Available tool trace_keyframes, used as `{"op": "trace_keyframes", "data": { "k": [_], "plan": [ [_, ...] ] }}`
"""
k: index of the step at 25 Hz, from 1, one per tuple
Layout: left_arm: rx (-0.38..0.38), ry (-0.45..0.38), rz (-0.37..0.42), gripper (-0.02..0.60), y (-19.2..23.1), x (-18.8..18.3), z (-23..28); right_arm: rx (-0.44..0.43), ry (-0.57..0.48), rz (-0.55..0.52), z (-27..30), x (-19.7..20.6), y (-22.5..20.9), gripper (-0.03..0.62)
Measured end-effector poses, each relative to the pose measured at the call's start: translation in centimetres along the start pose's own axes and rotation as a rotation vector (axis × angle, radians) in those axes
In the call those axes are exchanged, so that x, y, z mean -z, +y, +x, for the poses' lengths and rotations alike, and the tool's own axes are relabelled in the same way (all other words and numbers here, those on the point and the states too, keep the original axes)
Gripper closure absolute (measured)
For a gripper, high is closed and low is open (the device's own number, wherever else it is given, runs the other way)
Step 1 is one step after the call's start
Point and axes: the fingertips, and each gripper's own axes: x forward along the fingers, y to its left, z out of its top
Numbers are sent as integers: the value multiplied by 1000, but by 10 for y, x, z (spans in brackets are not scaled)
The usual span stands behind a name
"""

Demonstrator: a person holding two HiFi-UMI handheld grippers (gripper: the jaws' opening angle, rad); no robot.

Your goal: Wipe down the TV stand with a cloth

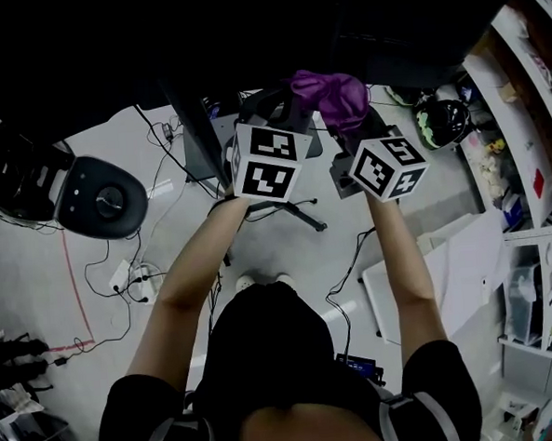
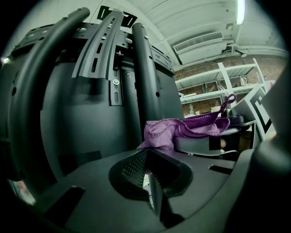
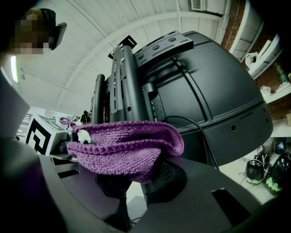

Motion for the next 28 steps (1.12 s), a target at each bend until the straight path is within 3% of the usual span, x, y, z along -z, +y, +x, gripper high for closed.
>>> {"op": "trace_keyframes", "data": {
  "k": [7, 28],
  "plan": [
    [-2, 27, 25, 575, -4, 19, 5, 0, 8, 32, -1, 24, -7, 530],
    [-67, 99, -39, 575, -17, 119, 25, 18, 40, 97, -3, 120, -29, 530]
  ]
}}
